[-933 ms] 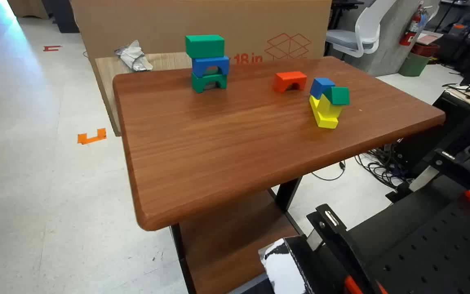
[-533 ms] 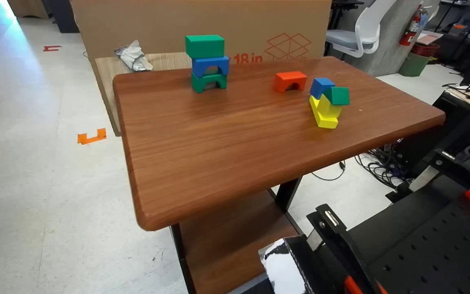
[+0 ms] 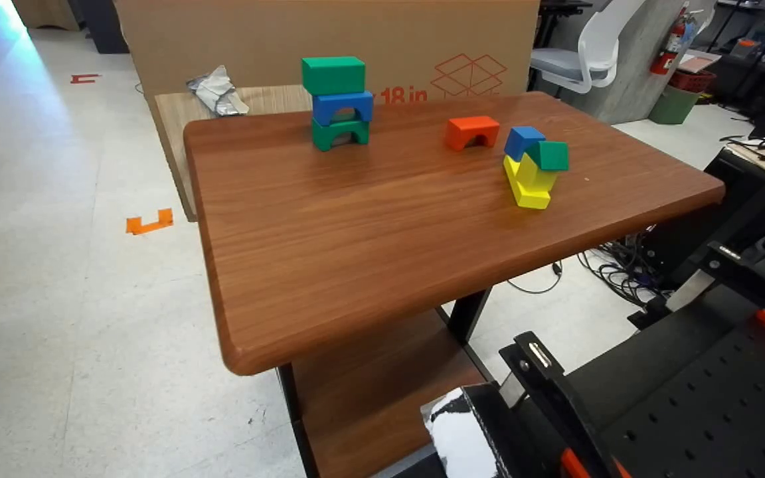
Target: Pick up the green object and put it on the table
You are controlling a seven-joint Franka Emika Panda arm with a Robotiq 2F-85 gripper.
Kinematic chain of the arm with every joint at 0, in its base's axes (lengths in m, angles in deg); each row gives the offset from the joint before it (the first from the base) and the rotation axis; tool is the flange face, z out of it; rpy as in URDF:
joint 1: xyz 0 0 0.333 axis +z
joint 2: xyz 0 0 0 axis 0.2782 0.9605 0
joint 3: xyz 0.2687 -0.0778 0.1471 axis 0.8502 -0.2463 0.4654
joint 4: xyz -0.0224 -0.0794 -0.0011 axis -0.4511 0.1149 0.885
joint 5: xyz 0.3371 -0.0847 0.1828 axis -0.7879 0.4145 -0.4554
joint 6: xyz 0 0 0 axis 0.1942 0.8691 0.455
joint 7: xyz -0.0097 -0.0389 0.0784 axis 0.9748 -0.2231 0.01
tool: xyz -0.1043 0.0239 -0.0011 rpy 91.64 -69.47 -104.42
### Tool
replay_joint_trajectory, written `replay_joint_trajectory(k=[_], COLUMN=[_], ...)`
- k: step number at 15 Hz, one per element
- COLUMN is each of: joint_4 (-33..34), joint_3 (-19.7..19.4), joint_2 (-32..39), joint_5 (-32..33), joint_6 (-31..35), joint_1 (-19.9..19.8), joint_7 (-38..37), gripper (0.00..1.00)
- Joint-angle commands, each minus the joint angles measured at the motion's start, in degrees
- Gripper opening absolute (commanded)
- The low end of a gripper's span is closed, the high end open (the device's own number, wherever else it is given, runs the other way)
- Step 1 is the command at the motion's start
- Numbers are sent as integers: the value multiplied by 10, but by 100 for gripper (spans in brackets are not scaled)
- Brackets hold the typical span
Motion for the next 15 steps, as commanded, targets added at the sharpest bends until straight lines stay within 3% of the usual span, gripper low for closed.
replay_joint_trajectory(k=[1,7,10,15], joint_4=[2,2,33,98], joint_3=[-4,-4,4,63], joint_2=[1,1,55,162], joint_5=[4,4,-18,-36], joint_6=[-2,-2,2,37], joint_1=[6,6,5,18], joint_7=[-4,-4,-31,-116], gripper=[100,100,100,100])
